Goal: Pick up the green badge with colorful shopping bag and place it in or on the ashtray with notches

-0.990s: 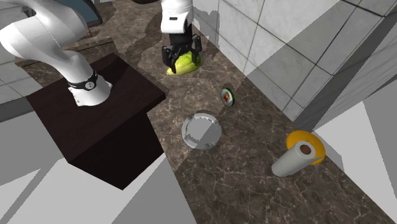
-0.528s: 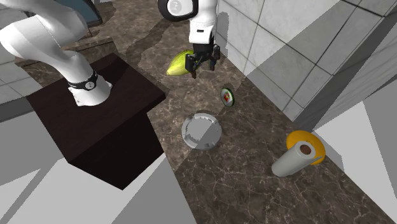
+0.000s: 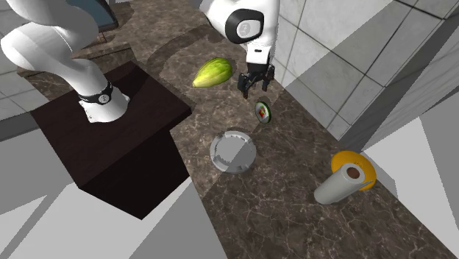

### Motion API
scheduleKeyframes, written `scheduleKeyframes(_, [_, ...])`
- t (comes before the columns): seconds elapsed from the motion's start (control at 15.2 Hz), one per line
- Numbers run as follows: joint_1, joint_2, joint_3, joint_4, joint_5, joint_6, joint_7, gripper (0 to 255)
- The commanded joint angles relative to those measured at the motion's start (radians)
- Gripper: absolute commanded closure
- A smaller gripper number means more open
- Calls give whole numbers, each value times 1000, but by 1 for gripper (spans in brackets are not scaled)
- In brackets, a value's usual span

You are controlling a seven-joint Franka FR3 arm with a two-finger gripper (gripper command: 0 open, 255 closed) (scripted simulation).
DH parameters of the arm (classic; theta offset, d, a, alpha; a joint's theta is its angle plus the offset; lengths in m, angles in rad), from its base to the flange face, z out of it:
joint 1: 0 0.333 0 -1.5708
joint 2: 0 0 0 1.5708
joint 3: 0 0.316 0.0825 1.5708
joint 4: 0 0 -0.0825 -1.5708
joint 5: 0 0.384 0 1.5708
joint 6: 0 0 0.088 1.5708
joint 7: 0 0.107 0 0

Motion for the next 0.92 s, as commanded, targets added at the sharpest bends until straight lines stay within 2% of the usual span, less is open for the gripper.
scheduleKeyframes(0.0, [59,89,-36,98,-42,-29,36,0])
scheduleKeyframes(0.2, [128,195,-75,227,-75,-65,61,0])
scheduleKeyframes(0.86, [138,259,-110,233,-114,-9,80,0])
